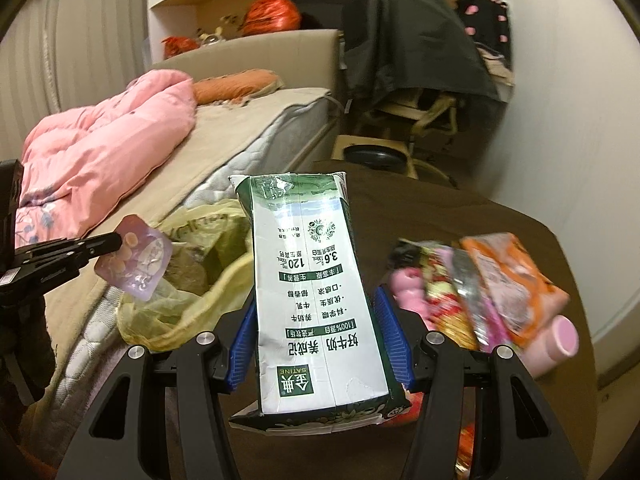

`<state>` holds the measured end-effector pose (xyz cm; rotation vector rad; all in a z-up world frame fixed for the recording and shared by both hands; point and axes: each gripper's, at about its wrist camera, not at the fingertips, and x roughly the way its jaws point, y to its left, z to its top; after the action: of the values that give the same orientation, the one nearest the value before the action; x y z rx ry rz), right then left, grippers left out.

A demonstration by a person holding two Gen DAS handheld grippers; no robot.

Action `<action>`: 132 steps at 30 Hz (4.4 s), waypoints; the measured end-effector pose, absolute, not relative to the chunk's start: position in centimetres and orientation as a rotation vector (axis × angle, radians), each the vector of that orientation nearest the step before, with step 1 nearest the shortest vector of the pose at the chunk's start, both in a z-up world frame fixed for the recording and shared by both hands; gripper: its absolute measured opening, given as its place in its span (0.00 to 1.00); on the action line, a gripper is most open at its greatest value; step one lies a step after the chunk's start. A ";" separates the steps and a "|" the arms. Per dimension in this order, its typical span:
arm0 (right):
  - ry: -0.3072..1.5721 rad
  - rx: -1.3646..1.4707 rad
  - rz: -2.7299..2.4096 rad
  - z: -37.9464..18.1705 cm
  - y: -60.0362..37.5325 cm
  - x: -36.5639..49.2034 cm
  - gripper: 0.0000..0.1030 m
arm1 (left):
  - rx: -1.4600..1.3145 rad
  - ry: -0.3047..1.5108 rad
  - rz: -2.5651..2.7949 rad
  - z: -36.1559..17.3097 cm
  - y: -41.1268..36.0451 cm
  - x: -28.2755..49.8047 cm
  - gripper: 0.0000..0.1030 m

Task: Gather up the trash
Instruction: 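Drop the milk carton and pink tray into the yellow trash bag with both tools, then move both tools back over the trash pile on the table, then grasp the red paper cup with the left tool while the right tool grasps a red wrapper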

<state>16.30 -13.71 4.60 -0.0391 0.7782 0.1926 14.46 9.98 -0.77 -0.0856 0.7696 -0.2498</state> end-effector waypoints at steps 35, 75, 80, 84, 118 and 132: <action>0.895 -0.070 0.349 -2.2 -4.4 25.7 0.51 | -0.238 0.899 -0.353 -4.4 13.7 22.3 0.02; 0.778 0.111 -0.072 1.3 -29.2 12.0 0.64 | -0.046 0.828 -0.333 -1.7 -2.8 15.7 0.37; 0.792 0.081 -0.088 0.5 -30.2 10.8 0.64 | -0.012 0.829 -0.361 -1.5 -5.5 14.9 0.37; 0.803 0.061 -0.096 0.0 -30.7 9.8 0.64 | 0.006 0.832 -0.383 -1.5 -7.0 14.4 0.37; 0.872 0.245 -0.089 -4.3 -34.1 6.4 0.64 | -0.223 1.108 -0.495 -6.1 -14.8 17.2 0.56; 0.918 0.395 -0.033 -5.6 -34.5 8.7 0.56 | -0.047 1.037 -0.469 -4.7 -12.5 14.7 0.55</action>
<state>8.68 -34.53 -5.55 0.3955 0.9180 -0.0329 14.69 -12.51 -4.71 -0.0471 1.0370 -0.4695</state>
